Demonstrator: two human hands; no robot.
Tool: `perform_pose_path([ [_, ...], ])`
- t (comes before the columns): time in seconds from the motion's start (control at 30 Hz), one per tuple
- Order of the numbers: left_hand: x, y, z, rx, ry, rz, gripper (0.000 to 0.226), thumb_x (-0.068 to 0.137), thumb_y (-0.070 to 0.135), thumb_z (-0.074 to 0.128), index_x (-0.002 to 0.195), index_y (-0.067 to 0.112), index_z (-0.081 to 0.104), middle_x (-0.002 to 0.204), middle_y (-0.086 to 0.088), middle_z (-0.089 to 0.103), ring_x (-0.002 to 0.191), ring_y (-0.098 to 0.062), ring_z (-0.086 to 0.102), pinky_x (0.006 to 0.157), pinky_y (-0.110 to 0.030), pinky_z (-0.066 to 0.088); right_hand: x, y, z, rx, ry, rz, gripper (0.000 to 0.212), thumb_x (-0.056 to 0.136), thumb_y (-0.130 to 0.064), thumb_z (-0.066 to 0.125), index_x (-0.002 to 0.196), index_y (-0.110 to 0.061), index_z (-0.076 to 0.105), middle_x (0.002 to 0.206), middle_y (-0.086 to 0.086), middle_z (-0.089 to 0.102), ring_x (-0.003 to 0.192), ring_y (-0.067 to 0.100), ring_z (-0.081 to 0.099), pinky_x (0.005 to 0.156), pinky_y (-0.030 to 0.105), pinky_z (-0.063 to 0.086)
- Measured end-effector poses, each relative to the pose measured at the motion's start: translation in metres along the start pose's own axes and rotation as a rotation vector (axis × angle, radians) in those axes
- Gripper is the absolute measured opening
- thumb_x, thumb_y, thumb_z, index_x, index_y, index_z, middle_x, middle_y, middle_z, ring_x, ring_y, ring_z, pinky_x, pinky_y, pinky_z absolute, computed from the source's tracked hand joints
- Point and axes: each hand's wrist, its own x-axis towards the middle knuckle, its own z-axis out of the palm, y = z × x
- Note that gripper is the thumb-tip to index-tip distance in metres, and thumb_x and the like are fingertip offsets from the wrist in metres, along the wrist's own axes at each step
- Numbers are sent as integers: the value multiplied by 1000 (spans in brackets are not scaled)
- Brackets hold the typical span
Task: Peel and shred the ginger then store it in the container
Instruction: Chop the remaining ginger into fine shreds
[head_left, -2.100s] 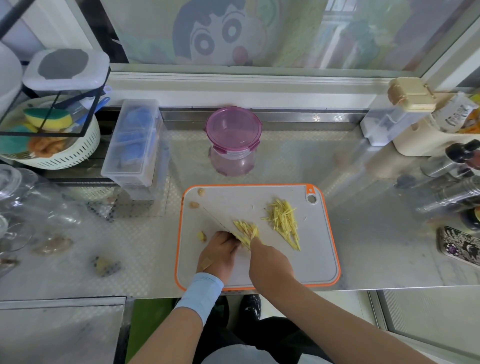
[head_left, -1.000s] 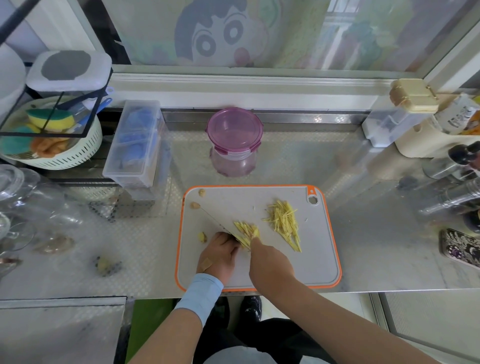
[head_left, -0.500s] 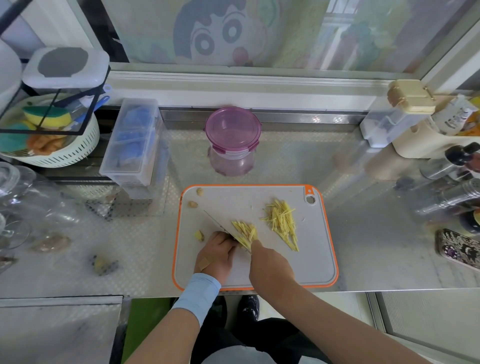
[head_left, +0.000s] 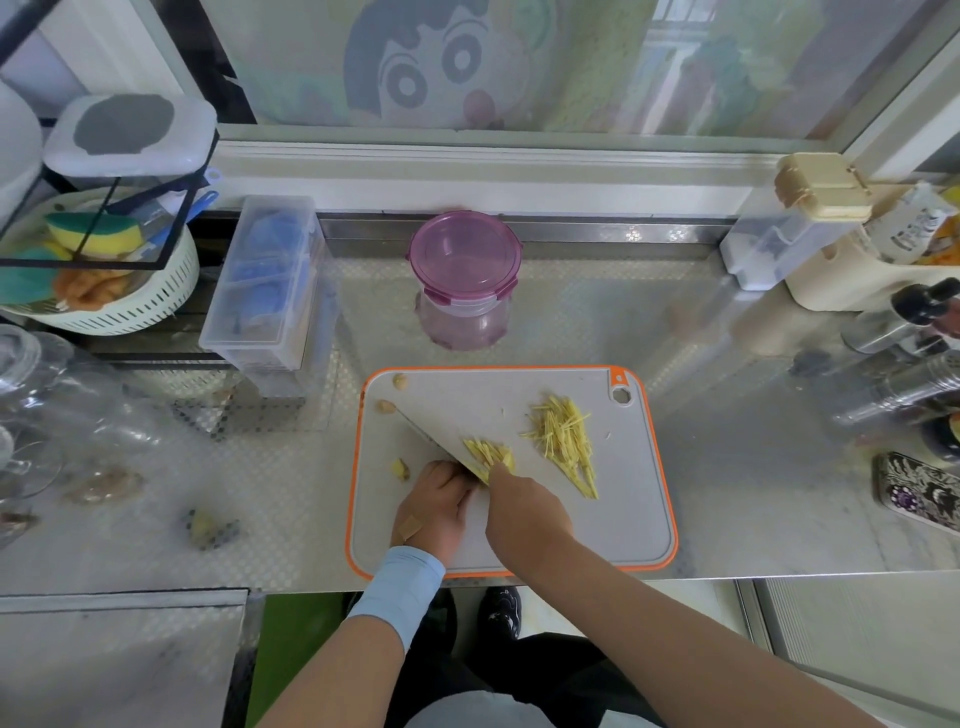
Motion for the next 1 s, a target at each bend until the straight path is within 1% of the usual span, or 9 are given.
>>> perform_pose_path([
  [0.1, -1, 1, 0, 19, 34, 13, 27, 89, 24, 46, 84, 17, 71, 95, 1, 66, 99, -16, 53, 74, -25, 50, -8, 10, 4, -14, -2, 13, 51, 90, 1, 44, 138, -14, 32, 73, -1, 45, 68, 22, 49, 56, 32, 41],
  [0.2, -1, -1, 2, 6, 46, 12, 27, 89, 25, 47, 83, 16, 72, 93, 1, 66, 99, -17, 54, 76, -25, 49, -18, 17, 7, -48, -23, 52, 31, 88, 3, 46, 111, -16, 38, 71, 0, 46, 63, 19, 48, 56, 32, 48],
  [0.27, -1, 0, 3, -1, 48, 1, 27, 89, 25, 48, 82, 16, 72, 92, 1, 66, 99, -16, 54, 76, -22, 48, -18, 17, 7, -55, -25, 60, 29, 88, 3, 46, 105, -18, 36, 71, 0, 47, 64, 20, 50, 60, 34, 51],
  [0.37, -1, 0, 1, 2, 41, 3, 24, 87, 23, 48, 81, 17, 71, 91, 2, 65, 98, -15, 53, 75, -19, 44, -7, 10, 4, -35, -19, 22, 47, 91, 0, 46, 134, -15, 36, 83, 4, 55, 71, 23, 49, 56, 32, 43],
  [0.4, -1, 0, 1, 4, 36, 2, 24, 87, 23, 48, 81, 17, 71, 92, 3, 65, 98, -15, 53, 74, -19, 44, -3, 7, 3, -31, -18, 8, 47, 92, -1, 46, 136, -13, 35, 89, 7, 59, 72, 24, 49, 57, 32, 41],
  [0.53, 0, 1, 0, 4, 30, -18, 23, 86, 23, 48, 80, 17, 70, 92, 3, 64, 98, -14, 53, 69, -22, 47, 4, -2, 0, -19, 1, -19, 38, 92, -1, 44, 128, -9, 39, 75, 1, 45, 72, 26, 49, 54, 31, 39],
  [0.67, 0, 2, -1, 18, 30, -7, 25, 86, 23, 47, 80, 17, 71, 92, 2, 66, 99, -15, 53, 73, -23, 48, -4, 7, 5, -16, -6, 8, 48, 91, 0, 45, 135, -14, 35, 74, 0, 46, 69, 23, 50, 55, 31, 41],
  [0.83, -3, 0, 4, 1, 28, -17, 24, 88, 22, 48, 82, 16, 71, 95, 2, 66, 100, -16, 54, 81, -18, 41, -15, 18, 8, -44, -14, 33, 31, 89, 3, 46, 115, -13, 41, 71, 0, 45, 71, 24, 53, 60, 33, 47],
  [1.0, -1, 1, 1, 3, 22, -16, 24, 87, 23, 48, 83, 18, 71, 94, 4, 65, 99, -14, 53, 74, -18, 43, -2, 10, 7, -51, -1, -2, 48, 93, -2, 47, 138, -12, 34, 74, 0, 44, 71, 23, 49, 53, 28, 37],
])
